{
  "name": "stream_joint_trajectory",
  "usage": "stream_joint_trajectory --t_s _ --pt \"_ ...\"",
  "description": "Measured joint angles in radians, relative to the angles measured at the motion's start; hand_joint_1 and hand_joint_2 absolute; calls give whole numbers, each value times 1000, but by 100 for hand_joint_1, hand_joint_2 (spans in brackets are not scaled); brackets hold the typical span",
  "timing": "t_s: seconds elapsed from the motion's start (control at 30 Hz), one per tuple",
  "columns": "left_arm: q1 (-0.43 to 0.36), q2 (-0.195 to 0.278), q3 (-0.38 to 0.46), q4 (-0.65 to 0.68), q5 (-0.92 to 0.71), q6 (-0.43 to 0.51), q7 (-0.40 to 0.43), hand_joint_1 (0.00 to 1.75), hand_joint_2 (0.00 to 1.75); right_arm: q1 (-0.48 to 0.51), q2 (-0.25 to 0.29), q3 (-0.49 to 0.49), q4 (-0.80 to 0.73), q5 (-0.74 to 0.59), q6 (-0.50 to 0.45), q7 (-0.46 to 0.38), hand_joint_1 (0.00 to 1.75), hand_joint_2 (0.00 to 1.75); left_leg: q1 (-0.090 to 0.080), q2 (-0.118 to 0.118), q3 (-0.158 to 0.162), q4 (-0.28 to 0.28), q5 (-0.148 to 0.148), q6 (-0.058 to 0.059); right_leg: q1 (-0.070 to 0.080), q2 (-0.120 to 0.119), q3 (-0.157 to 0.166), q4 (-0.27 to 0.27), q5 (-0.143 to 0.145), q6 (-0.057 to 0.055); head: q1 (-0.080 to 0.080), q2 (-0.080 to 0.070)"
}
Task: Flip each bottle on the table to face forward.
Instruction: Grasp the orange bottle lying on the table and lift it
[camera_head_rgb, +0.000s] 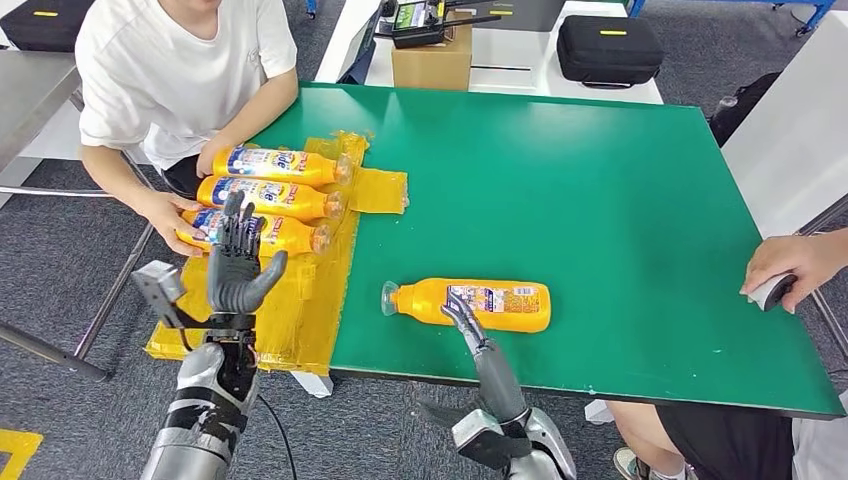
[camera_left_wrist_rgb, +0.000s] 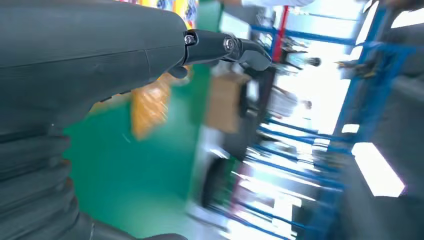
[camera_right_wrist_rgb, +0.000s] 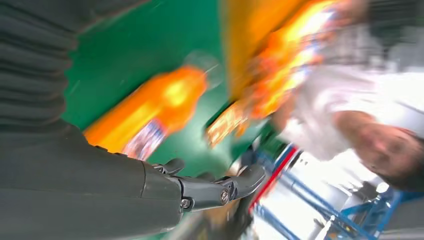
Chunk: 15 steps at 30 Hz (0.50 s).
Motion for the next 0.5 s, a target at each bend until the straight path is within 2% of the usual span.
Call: stream_joint_trajectory --t_s 0.07,0.2,0.33,0.5 --pt "49 -8 -7 -79 85 -4 16 0 175 -1 -21 -26 8 110 -47 70 0 175 0 -1 0 0 0 0 0 0 0 0 0 0 0 0" --pt "146 -24 -55 -234 -31 178 18 0 175 -18 -68 -109 50 239 -90 173 0 175 -1 -2 -2 0 0 1 -1 -1 0 -2 0 0 0 0" --pt "221 -31 -164 -340 -111 268 9 0 175 -69 -95 -192 116 296 -113 184 0 175 -2 -2 -2 0 -1 1 -2 -1 0 -2 0 1 0 0" --pt "257 -31 -272 -379 -131 294 11 0 175 -162 -98 -227 208 343 -111 188 0 175 -1 -2 -1 0 0 1 -1 0 0 -2 1 1 0 0"
